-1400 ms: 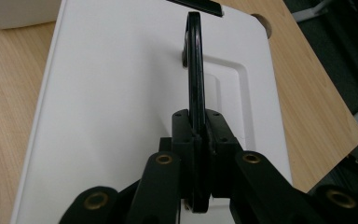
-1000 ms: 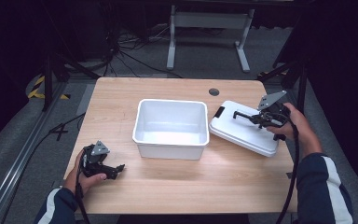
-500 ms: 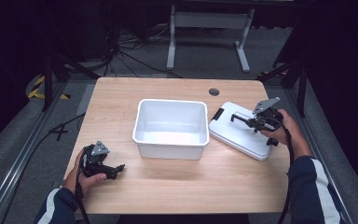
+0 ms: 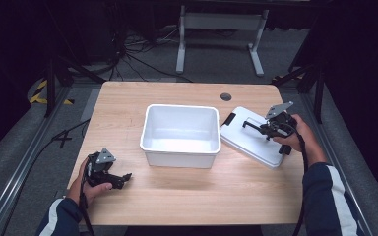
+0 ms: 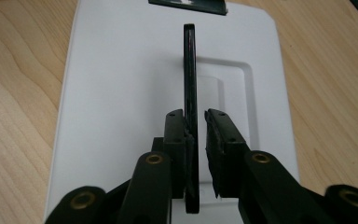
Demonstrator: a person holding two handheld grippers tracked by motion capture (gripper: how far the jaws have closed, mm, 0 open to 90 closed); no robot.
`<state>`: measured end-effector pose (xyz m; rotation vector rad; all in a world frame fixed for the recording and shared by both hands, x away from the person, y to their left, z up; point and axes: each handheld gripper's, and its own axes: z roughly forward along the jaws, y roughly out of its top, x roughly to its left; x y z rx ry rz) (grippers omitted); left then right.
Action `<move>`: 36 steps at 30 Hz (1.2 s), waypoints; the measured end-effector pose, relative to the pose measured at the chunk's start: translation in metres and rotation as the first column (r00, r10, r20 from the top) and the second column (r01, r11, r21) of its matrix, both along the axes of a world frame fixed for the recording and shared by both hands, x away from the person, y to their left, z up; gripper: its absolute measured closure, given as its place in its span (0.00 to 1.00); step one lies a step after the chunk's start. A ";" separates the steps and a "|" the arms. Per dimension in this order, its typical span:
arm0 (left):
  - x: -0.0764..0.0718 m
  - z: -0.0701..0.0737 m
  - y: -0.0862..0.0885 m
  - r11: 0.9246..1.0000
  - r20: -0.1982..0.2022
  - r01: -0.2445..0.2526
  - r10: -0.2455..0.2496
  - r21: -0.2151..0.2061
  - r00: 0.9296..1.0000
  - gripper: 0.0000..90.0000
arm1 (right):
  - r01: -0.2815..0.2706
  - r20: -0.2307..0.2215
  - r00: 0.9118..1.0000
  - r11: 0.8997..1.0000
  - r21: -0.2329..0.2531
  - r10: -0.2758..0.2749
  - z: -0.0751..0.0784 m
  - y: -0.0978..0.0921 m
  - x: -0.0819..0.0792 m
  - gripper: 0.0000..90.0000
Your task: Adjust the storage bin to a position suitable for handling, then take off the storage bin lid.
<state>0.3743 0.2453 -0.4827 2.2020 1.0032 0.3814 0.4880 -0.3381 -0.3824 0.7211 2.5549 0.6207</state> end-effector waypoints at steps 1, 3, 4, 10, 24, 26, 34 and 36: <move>0.000 0.000 0.000 1.000 0.000 0.000 0.000 -0.001 1.000 0.00 | -0.001 -0.001 1.000 1.000 0.003 0.001 0.003 0.000 -0.001 0.85; 0.000 0.000 0.000 1.000 0.000 0.000 0.000 0.000 1.000 0.00 | -0.001 -0.005 1.000 1.000 0.007 0.001 0.006 0.001 -0.002 0.83; 0.000 0.000 0.000 1.000 -0.001 0.001 -0.001 -0.001 1.000 0.00 | -0.001 -0.005 1.000 1.000 0.003 0.001 0.007 0.002 -0.002 0.82; 0.000 0.000 0.001 1.000 0.008 0.002 -0.002 0.006 1.000 0.00 | 0.011 -0.001 1.000 0.999 0.036 -0.011 0.016 0.010 -0.008 0.77; -0.001 0.000 0.002 1.000 0.001 0.019 -0.019 0.002 1.000 0.00 | 0.027 0.022 0.999 0.992 0.124 -0.030 0.028 0.008 -0.029 0.66; -0.001 0.000 0.002 1.000 0.000 0.018 -0.018 0.004 1.000 0.00 | 0.032 0.019 0.999 0.993 0.115 -0.034 0.028 0.009 -0.034 0.65; -0.002 -0.001 0.002 1.000 -0.010 0.007 -0.007 -0.009 1.000 0.00 | 0.028 0.044 0.998 0.993 0.117 -0.033 0.028 0.015 -0.048 0.55; -0.002 -0.001 0.002 1.000 -0.007 0.008 -0.008 -0.009 1.000 0.00 | 0.037 0.038 0.998 0.992 0.124 -0.043 0.027 0.014 -0.051 0.53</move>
